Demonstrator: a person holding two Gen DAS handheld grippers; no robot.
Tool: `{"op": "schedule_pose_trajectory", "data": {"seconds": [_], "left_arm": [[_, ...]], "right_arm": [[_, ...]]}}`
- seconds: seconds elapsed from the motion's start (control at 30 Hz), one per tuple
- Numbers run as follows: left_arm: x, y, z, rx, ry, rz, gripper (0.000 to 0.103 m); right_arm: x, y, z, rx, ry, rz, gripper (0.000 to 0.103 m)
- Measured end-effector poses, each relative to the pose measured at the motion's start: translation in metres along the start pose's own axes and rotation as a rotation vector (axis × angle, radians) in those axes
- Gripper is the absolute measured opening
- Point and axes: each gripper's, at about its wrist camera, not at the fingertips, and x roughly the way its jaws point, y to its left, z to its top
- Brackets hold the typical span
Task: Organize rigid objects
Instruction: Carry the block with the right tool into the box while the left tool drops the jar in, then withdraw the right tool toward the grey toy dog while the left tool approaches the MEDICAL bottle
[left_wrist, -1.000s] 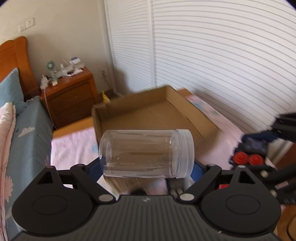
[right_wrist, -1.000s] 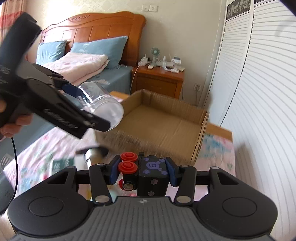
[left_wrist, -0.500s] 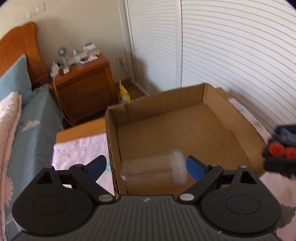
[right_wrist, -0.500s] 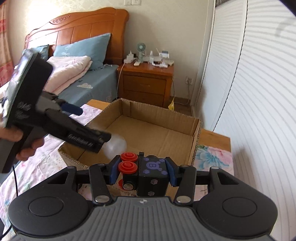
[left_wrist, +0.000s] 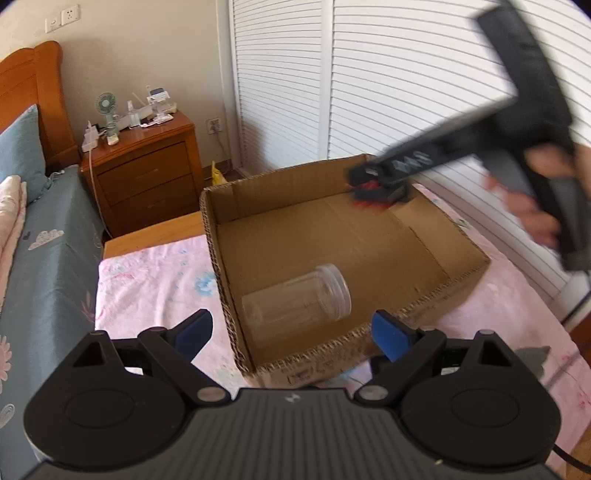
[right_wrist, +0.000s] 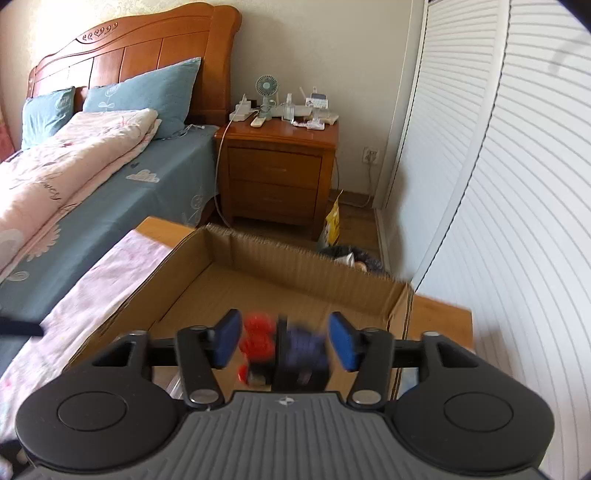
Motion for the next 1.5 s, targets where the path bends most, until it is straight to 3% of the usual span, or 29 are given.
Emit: {"op": "schedule_pose_trajectory", "data": {"seconds": [0.07, 0.3, 0.6, 0.83, 1.0, 1.13, 1.5], "left_arm": [[-0.004, -0.001, -0.003, 0.001, -0.003, -0.012, 0.093], [-0.018, -0.005, -0.013, 0.003, -0.033, -0.014, 0.093], [-0.038, -0.005, -0.034, -0.069, -0.043, -0.019, 0.093], [-0.051, -0.001, -0.053, -0.137, -0.026, -0.007, 0.093], [-0.059, -0.006, -0.074, -0.118, -0.039, 0.055, 0.093], [-0.062, -0.013, -0.094, -0.082, -0.038, 0.074, 0.099], [-0.053, -0.030, -0.140, -0.073, -0.025, 0.035, 0.100]], "right_arm": [[0.008, -0.004, 0.005, 0.023, 0.011, -0.014, 0.089], [-0.005, -0.006, -0.006, 0.050, 0.006, 0.004, 0.090], [-0.066, 0.007, -0.039, 0.060, -0.060, 0.060, 0.095], [-0.121, 0.027, -0.085, 0.030, -0.114, 0.058, 0.101], [-0.146, 0.035, -0.124, 0.041, -0.147, 0.010, 0.103], [-0.153, 0.037, -0.158, 0.069, -0.138, -0.029, 0.103], [-0.143, 0.044, -0.233, 0.131, -0.066, -0.110, 0.103]]}}
